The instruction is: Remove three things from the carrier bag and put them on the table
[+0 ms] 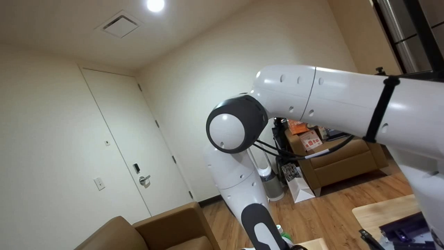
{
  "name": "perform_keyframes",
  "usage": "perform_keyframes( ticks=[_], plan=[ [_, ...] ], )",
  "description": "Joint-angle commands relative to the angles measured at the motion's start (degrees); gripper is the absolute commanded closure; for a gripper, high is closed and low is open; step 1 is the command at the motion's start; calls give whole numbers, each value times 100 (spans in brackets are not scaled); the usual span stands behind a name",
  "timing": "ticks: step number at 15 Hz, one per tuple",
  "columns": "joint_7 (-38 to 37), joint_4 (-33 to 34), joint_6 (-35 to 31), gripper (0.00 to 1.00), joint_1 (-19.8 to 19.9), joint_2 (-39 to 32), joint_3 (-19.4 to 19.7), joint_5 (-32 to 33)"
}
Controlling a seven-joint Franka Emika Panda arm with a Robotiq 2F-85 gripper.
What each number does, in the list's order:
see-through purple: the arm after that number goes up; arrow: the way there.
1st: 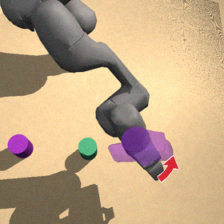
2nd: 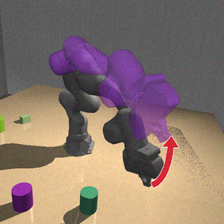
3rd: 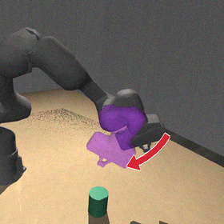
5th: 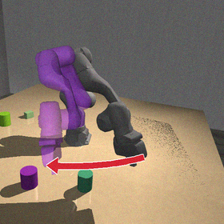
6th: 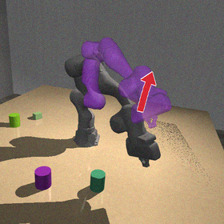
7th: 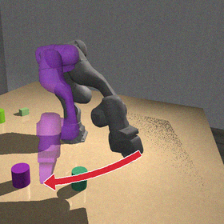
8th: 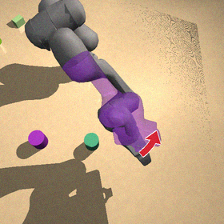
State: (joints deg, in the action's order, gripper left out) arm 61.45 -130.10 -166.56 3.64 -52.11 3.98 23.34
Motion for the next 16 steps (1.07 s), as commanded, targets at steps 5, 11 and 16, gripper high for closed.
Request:
perform_keyframes(
  ticks=[5,11,16],
  plan=[
    [623,-776,997,15,1186,1190,-644,-159],
    [1185,-1573,1076,0,1789,2648,-940,-489],
    [1091,-1467,1004,0,1467,2556,-675,-520]
  ],
)
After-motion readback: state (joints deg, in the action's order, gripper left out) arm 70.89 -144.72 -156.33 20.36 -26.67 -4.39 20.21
